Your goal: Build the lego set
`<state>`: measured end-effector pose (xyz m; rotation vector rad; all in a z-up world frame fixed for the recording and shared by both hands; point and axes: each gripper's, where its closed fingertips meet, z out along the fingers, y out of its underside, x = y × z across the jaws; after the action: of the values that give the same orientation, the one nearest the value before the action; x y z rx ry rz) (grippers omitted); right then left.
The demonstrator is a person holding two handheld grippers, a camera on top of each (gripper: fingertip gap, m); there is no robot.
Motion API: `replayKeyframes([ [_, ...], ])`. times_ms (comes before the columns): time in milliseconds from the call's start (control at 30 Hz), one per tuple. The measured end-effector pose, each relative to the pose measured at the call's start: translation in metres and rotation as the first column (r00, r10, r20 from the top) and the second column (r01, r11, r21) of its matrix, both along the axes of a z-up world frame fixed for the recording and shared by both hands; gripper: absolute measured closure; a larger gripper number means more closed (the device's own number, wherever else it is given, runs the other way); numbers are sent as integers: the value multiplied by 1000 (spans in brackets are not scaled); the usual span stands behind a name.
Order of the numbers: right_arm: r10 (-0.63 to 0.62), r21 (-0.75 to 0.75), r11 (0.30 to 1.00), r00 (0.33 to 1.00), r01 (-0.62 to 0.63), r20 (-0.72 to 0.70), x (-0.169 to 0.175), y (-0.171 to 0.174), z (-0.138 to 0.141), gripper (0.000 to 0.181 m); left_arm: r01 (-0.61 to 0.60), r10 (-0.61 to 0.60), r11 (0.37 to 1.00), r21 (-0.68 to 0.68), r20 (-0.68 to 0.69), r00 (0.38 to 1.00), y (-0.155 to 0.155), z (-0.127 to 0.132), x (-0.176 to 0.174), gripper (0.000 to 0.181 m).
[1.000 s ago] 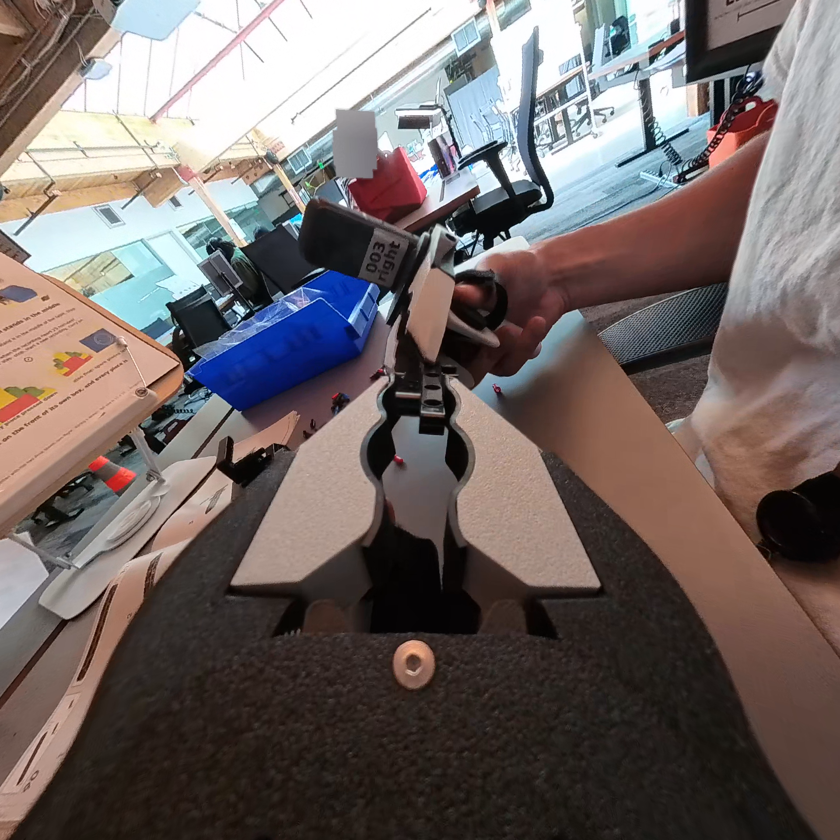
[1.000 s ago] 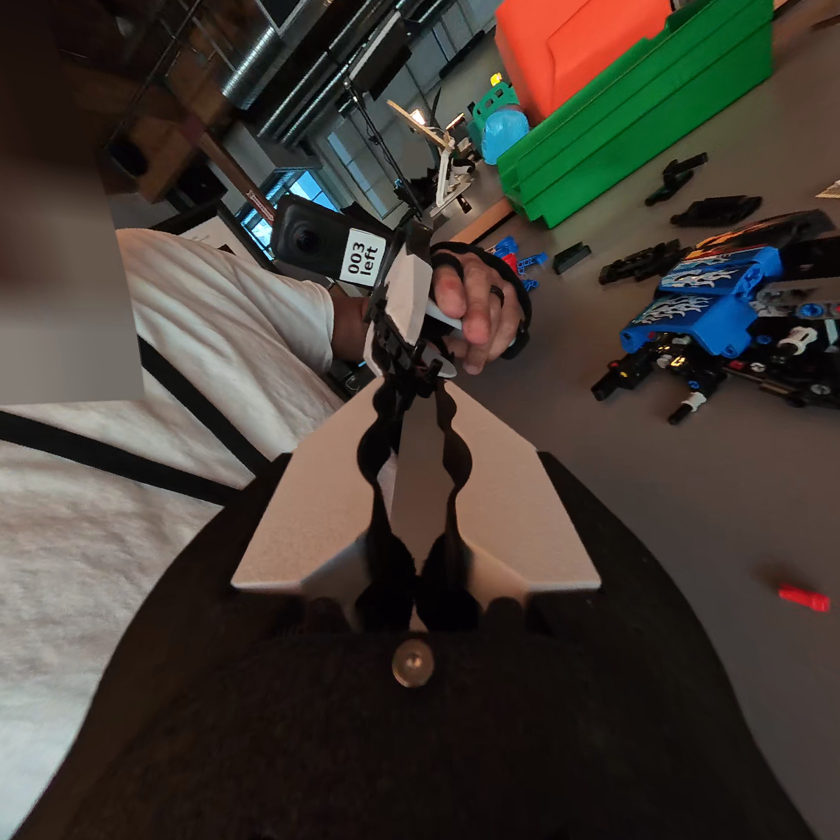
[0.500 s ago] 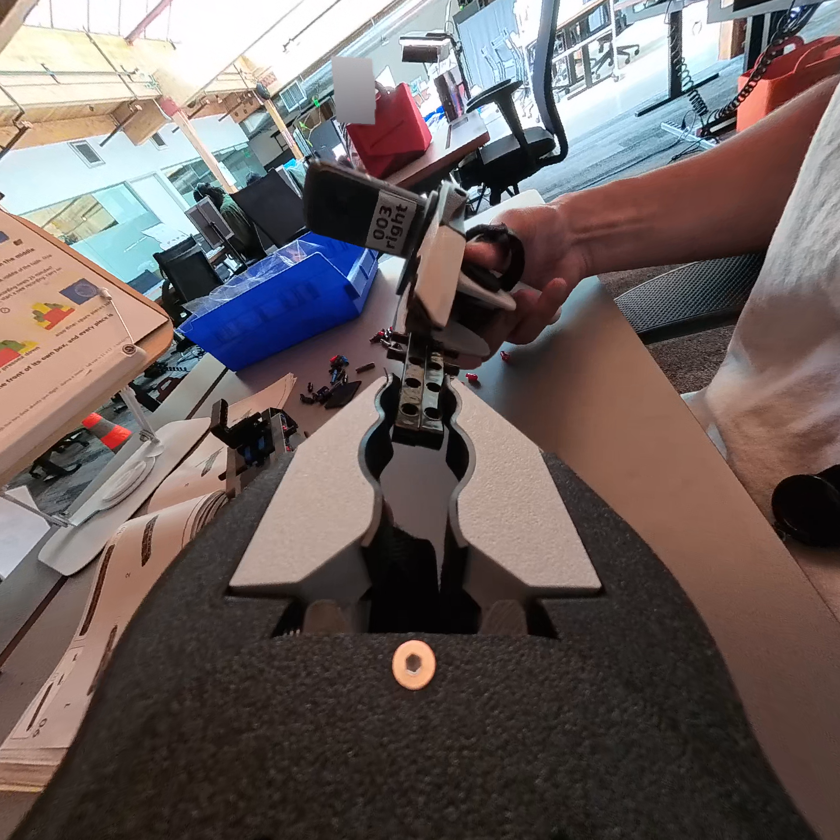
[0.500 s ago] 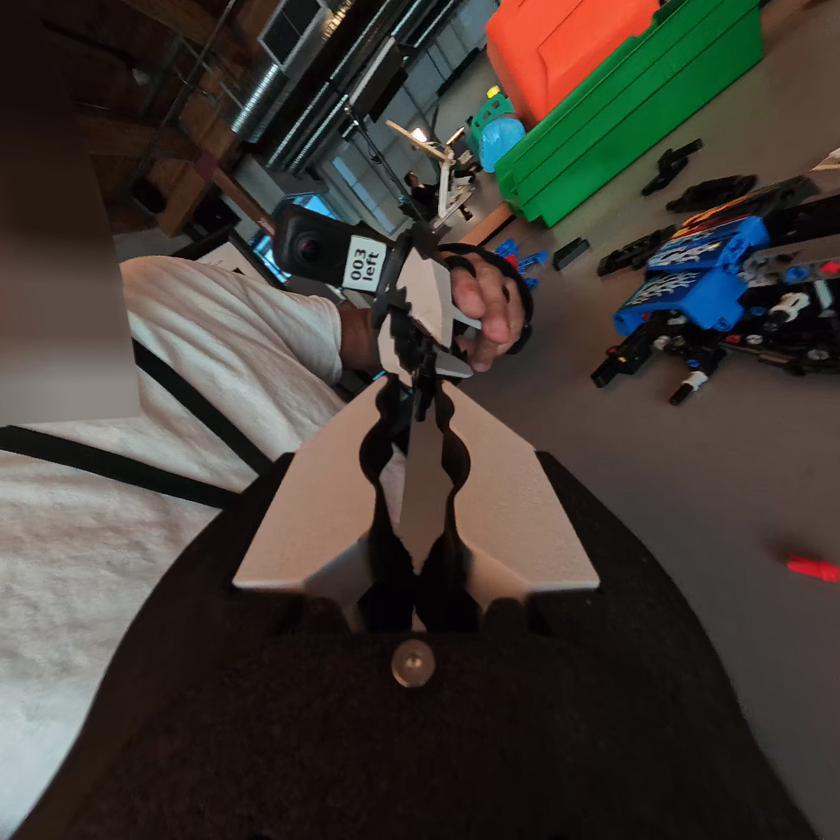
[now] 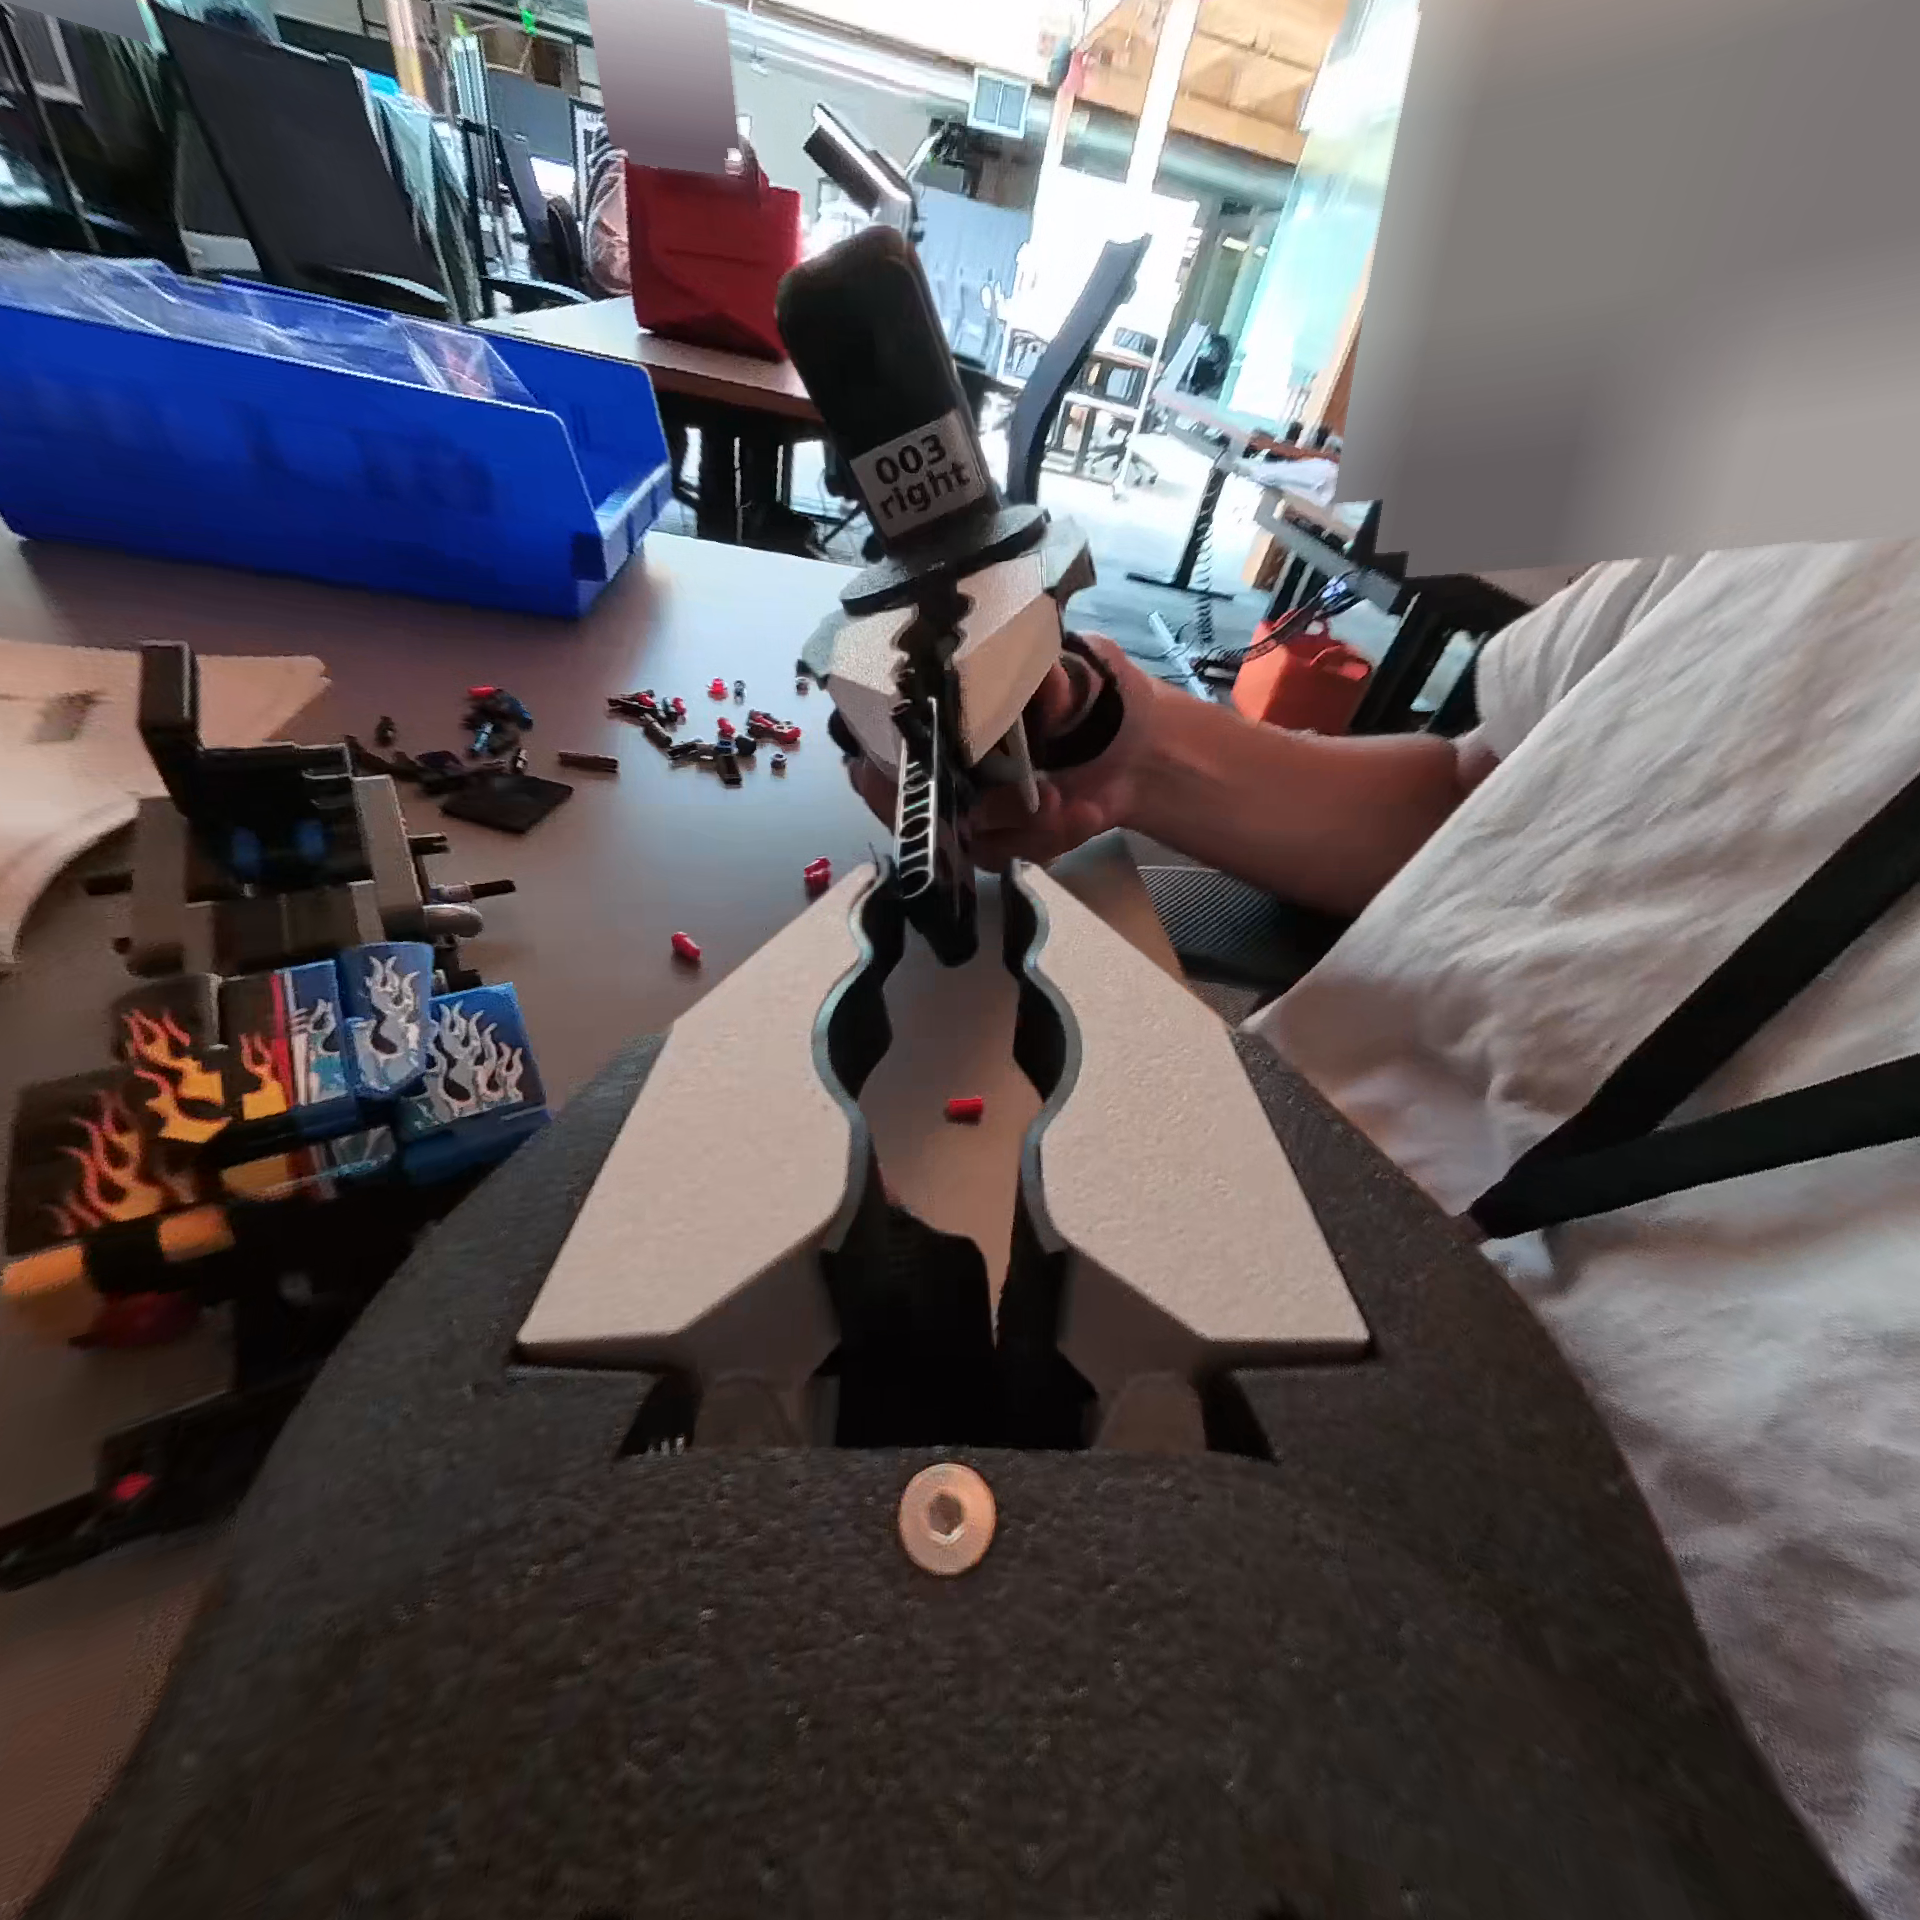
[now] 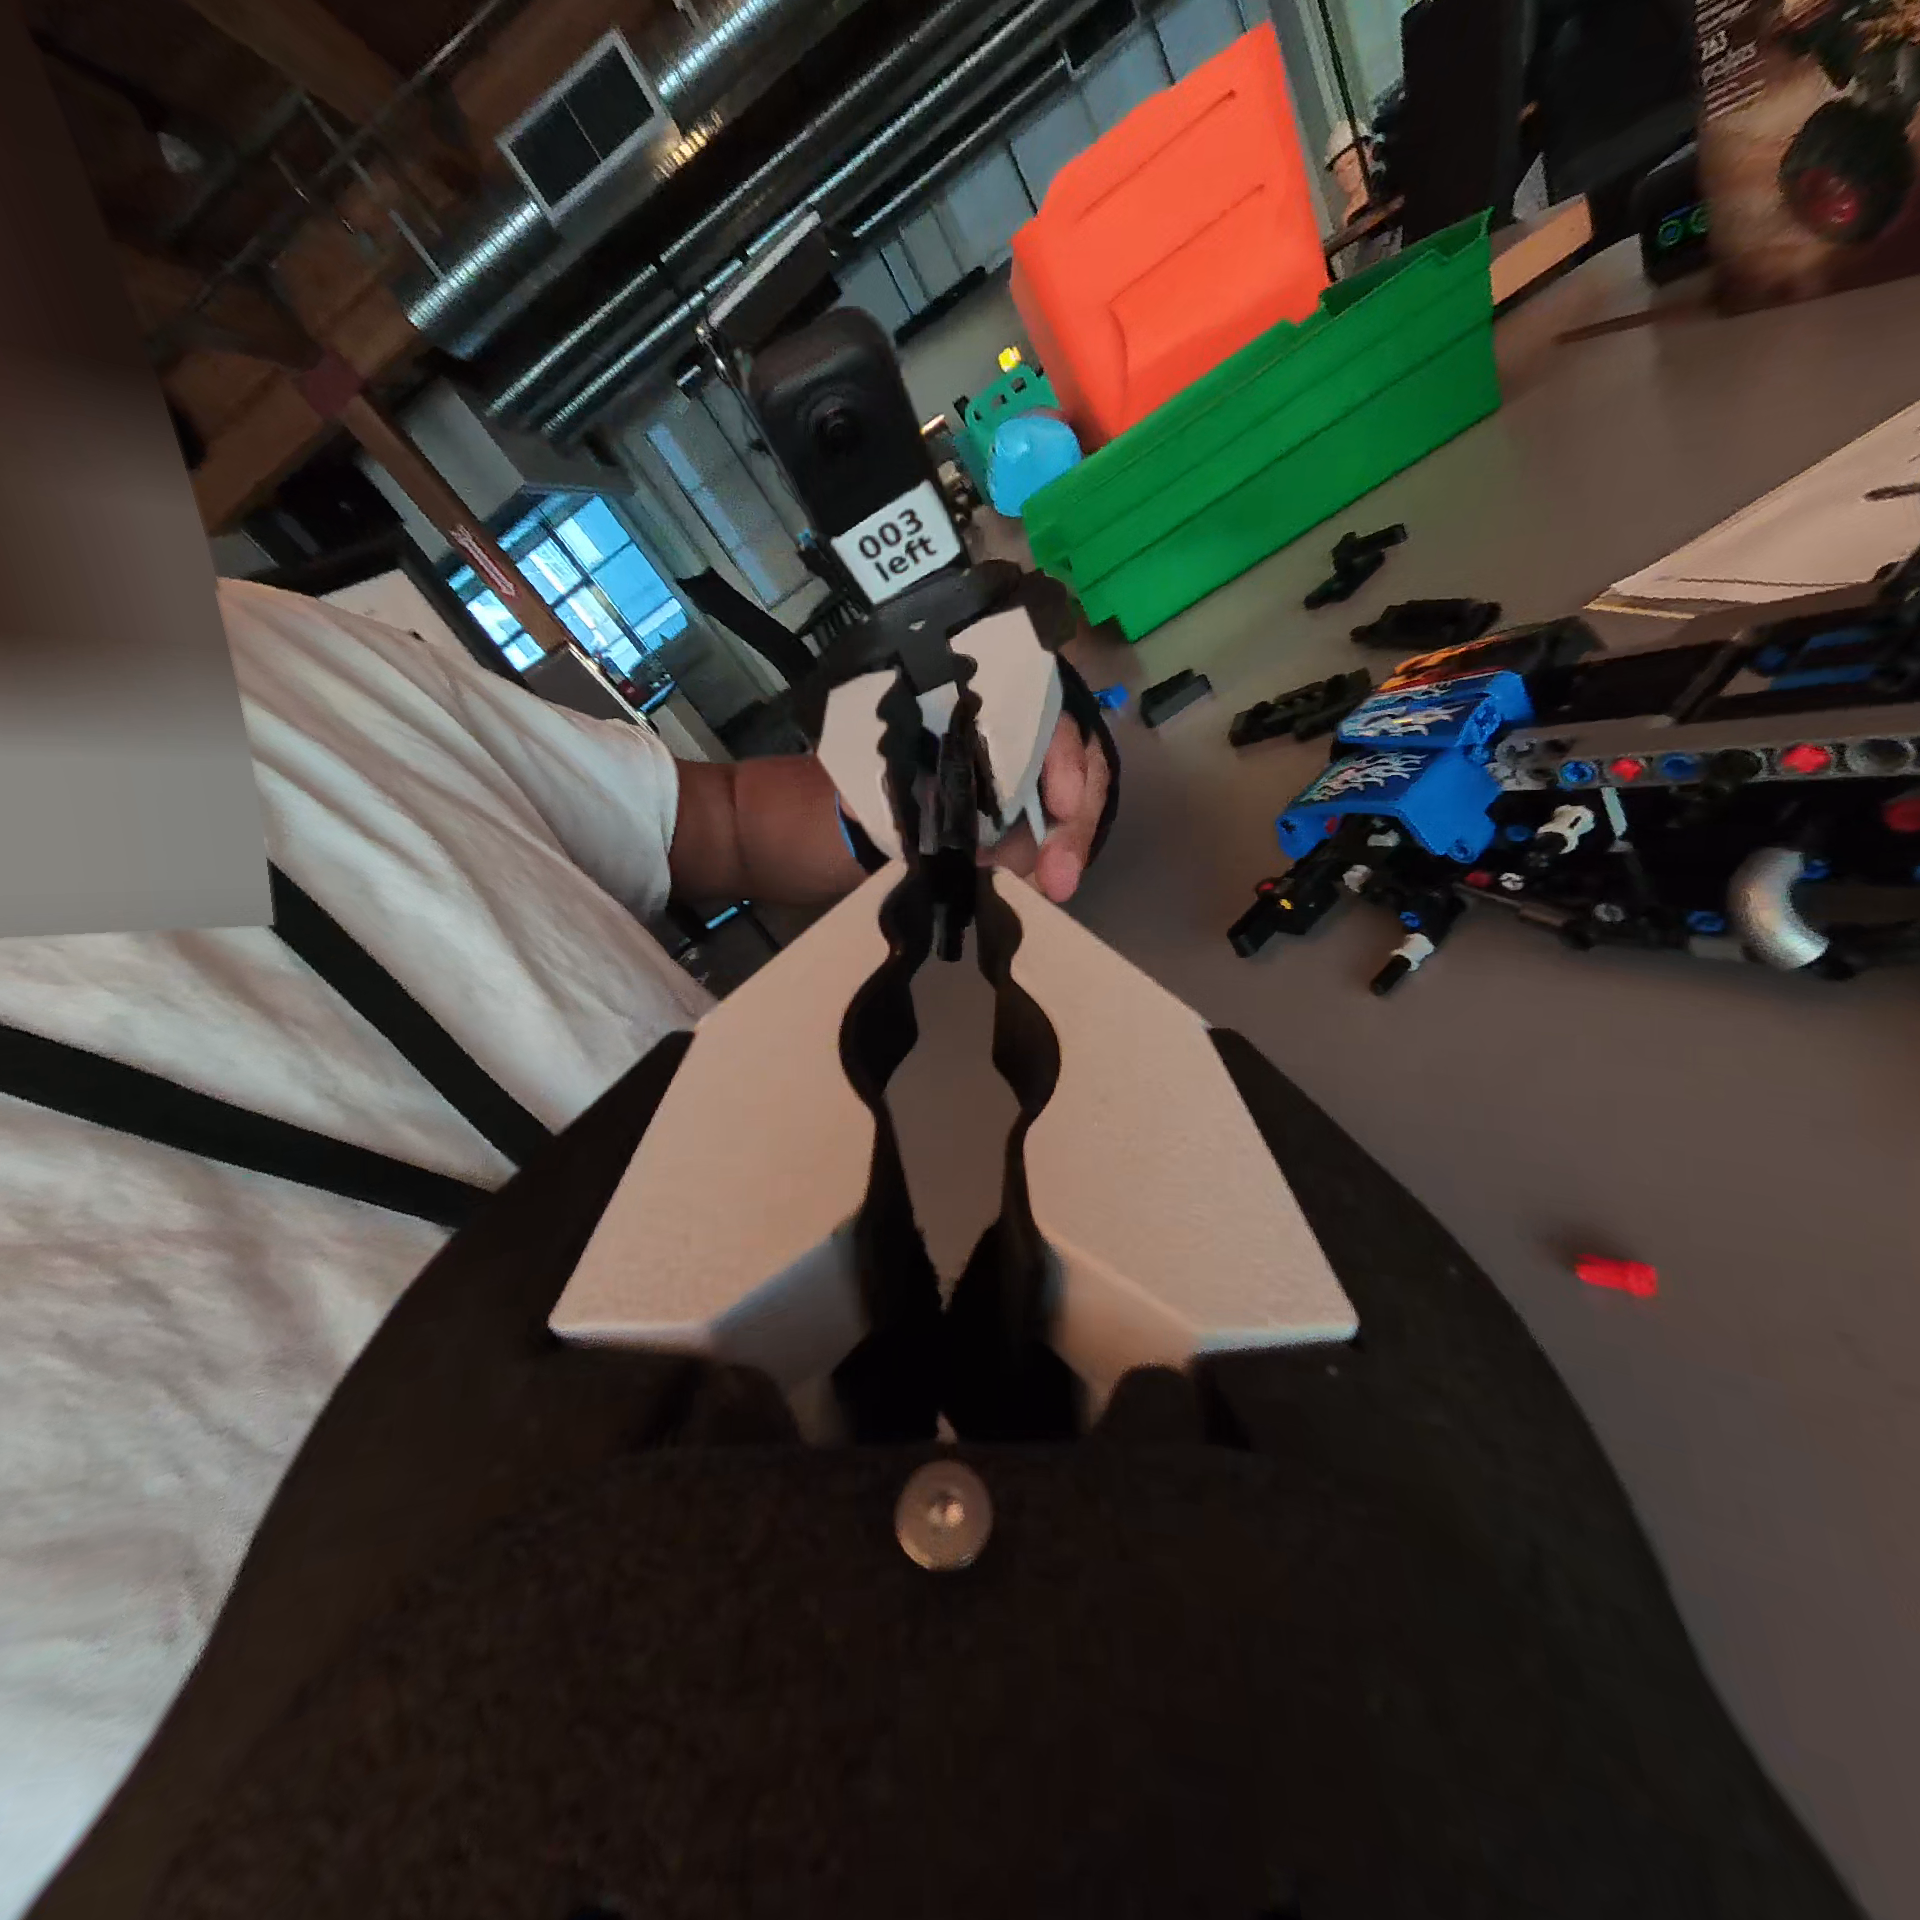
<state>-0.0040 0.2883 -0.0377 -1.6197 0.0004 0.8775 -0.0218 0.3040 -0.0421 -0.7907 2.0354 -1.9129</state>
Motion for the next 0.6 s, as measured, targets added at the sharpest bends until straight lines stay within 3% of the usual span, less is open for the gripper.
replayKeyframes([
  [300,-24,-44,999,997,27,68,-1,3,-11,174,29,-48,989,-143,-131,990,5,2,2,165],
  [367,-18,-48,999,998,20,58,-1,3,-12,174,22,-43,989,-145,-142,989,7,0,3,175],
  [600,-28,-58,998,998,31,53,0,4,-13,174,14,-42,987,-161,-174,984,9,-1,5,175],
])
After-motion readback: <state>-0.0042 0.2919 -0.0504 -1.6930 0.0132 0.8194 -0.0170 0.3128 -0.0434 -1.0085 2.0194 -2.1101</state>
